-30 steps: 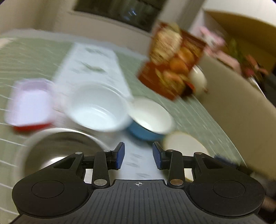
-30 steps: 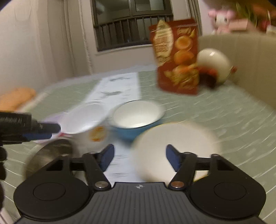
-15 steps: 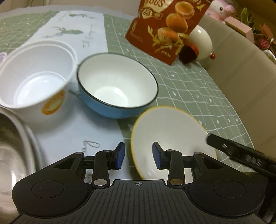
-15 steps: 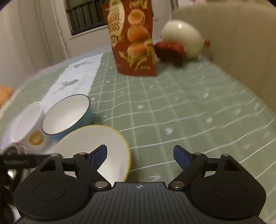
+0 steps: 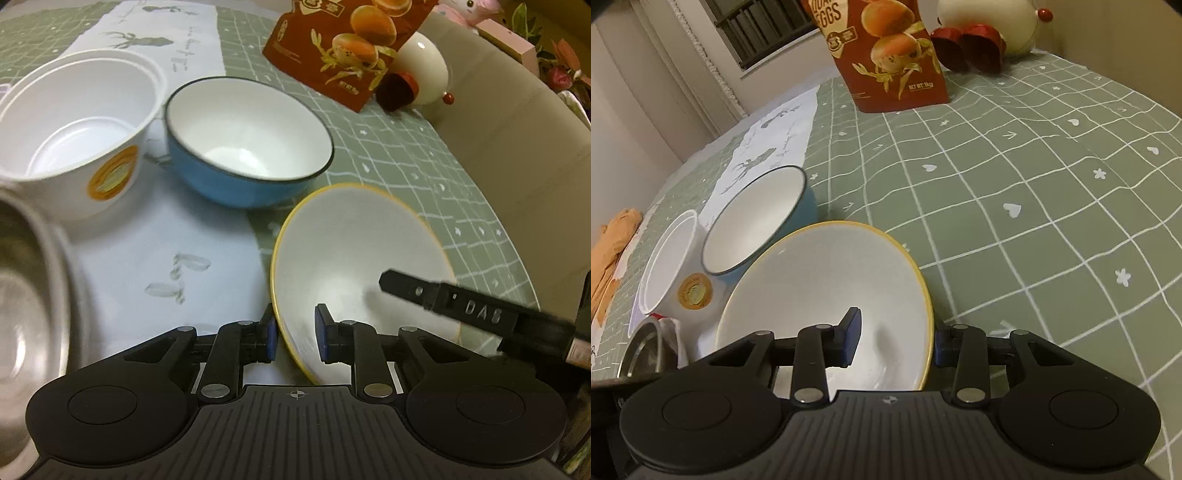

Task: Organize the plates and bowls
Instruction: 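Close both grippers on the rim of the cream bowl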

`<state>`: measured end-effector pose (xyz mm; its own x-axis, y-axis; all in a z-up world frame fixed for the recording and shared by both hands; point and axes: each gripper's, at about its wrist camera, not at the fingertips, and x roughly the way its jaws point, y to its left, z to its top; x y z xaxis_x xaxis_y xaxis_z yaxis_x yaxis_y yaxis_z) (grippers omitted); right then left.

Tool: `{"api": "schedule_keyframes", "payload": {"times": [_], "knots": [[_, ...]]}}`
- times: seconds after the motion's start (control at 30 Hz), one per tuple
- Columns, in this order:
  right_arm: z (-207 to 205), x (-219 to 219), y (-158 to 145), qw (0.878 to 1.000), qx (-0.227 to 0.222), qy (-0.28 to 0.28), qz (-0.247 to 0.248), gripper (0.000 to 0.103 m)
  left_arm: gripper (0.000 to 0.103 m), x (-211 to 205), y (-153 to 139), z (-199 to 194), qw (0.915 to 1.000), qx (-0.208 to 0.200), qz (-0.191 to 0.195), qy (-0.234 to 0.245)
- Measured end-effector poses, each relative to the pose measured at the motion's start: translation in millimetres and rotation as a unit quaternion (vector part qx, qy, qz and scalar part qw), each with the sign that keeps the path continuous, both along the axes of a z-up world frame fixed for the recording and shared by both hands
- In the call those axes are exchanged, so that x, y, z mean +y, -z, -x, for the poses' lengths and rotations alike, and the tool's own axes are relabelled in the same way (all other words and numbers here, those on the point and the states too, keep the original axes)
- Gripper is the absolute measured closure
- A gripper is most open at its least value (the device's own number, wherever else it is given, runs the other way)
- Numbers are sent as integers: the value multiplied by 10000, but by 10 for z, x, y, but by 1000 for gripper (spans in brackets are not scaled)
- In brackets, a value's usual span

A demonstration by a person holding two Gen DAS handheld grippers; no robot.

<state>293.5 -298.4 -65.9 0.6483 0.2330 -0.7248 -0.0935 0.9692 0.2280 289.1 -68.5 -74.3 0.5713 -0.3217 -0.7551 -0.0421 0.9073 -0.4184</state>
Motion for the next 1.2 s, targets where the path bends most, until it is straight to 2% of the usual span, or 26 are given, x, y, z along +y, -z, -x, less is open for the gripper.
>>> {"api": "schedule_keyframes", "payload": {"times": [0.1,0.23,0.4,0.53,0.73,0.87,1.2], "knots": [[114,121,-25,9998,7,-173,15,65,81,119,-35,177,10000,57,7,-44],[227,274,-9,9988,178,-435,-120,65,81,241,-144,342,9992,101,-274,-260],[318,520,21,9967,261,-765,-68,65,80,359,-175,440,9983,141,-373,-418],[392,567,8,9959,329,-838,-85,64,80,394,-171,493,9984,242,-342,-375],[480,630,94,9932,445,-1075,3,64,81,578,-130,600,9988,236,14,-421],[536,695,79,9928,344,-1142,107,64,81,594,-146,582,9986,144,-135,-489],[399,790,118,9929,220,-1160,176,64,80,616,-142,545,9984,-33,-163,-541]]}}
